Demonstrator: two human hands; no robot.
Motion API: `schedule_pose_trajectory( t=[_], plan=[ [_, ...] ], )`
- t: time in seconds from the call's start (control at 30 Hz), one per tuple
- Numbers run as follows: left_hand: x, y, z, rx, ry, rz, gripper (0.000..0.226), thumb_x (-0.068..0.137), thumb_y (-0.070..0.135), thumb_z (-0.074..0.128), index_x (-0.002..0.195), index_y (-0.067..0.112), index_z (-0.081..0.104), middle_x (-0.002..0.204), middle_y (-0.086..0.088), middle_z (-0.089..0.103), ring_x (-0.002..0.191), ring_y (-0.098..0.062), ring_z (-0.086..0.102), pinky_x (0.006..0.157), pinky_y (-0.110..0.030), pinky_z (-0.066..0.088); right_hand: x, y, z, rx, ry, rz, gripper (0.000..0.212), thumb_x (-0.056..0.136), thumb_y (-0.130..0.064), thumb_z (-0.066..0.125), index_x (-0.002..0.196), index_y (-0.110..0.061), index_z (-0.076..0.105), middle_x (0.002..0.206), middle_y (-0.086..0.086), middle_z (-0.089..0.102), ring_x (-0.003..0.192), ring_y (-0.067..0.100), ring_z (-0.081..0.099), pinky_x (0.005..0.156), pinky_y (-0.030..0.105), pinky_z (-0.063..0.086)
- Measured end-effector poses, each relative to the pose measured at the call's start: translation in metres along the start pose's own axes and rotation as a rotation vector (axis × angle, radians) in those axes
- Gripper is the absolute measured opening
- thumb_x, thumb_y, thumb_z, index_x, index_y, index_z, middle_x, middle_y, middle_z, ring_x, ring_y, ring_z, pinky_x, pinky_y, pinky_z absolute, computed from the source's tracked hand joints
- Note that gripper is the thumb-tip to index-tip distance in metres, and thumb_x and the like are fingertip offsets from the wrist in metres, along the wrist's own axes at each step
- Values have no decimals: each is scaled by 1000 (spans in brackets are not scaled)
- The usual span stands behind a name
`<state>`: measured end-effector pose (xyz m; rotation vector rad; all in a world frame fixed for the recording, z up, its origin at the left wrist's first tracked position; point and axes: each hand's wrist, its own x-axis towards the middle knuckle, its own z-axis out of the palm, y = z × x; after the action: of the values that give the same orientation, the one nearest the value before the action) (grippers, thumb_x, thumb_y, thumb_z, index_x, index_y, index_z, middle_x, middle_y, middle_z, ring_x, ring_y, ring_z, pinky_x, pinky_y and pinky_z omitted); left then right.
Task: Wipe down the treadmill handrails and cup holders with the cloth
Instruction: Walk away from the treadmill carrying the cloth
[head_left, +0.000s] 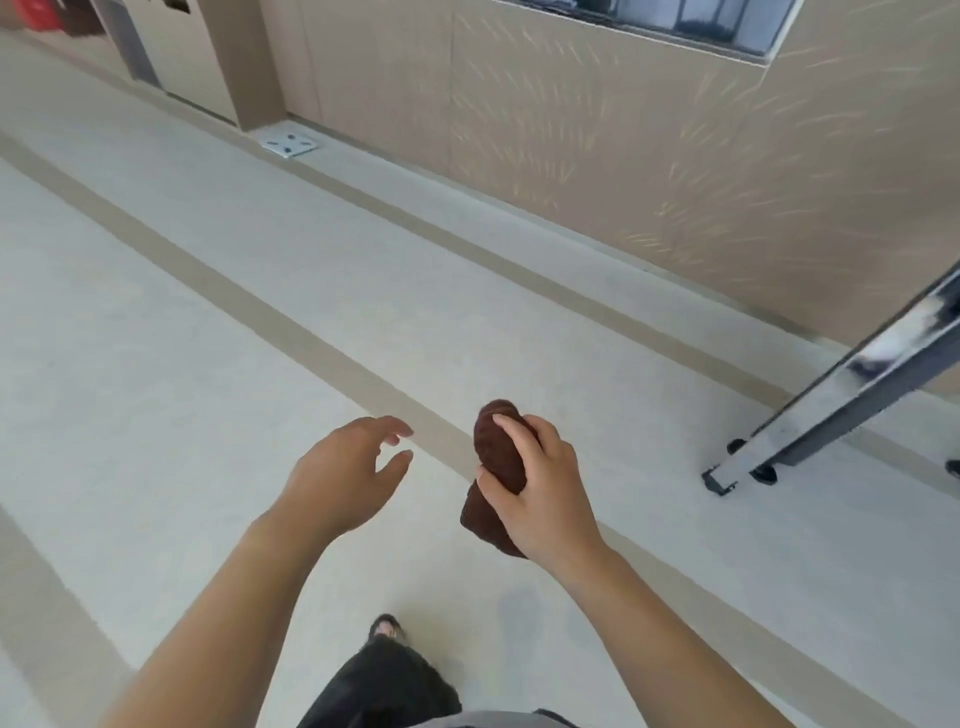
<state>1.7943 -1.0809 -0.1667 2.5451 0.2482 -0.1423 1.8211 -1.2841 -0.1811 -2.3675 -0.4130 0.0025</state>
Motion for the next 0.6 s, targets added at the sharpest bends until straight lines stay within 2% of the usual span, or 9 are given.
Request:
schedule_pose_trajectory(
  t=[0.1,0.23,0.43,0.6],
  plan=[
    [64,-23,-31,-19,55,-16,29,90,36,48,118,33,53,114,14,59,100,-12,57,87,-37,49,77,-17,28,11,-41,-59,52,85,-35,60,134,-28,43,137,-4,39,119,20,37,98,24,31],
    [161,-50,-82,4,87,38,28,90,37,47,118,34,52,115,15,58,103,-10,56,86,-37,49,181,-36,64,21,-6,-61,51,85,-35,61,133,-29,43,136,-6,39,120,19,37,97,23,30],
    [293,-88,-150,3,144,83,26,90,34,48,116,33,54,112,14,60,94,-10,59,82,-32,49,331,-76,109,70,41,-68,52,86,-38,59,134,-30,42,139,-6,37,121,18,35,97,23,31],
    [387,-111,-171,29,22,121,26,90,36,48,116,35,54,113,14,60,97,-6,57,83,-28,47,422,-77,133,52,38,-8,52,87,-41,57,135,-29,41,139,-4,37,122,18,36,101,28,35]
  ],
)
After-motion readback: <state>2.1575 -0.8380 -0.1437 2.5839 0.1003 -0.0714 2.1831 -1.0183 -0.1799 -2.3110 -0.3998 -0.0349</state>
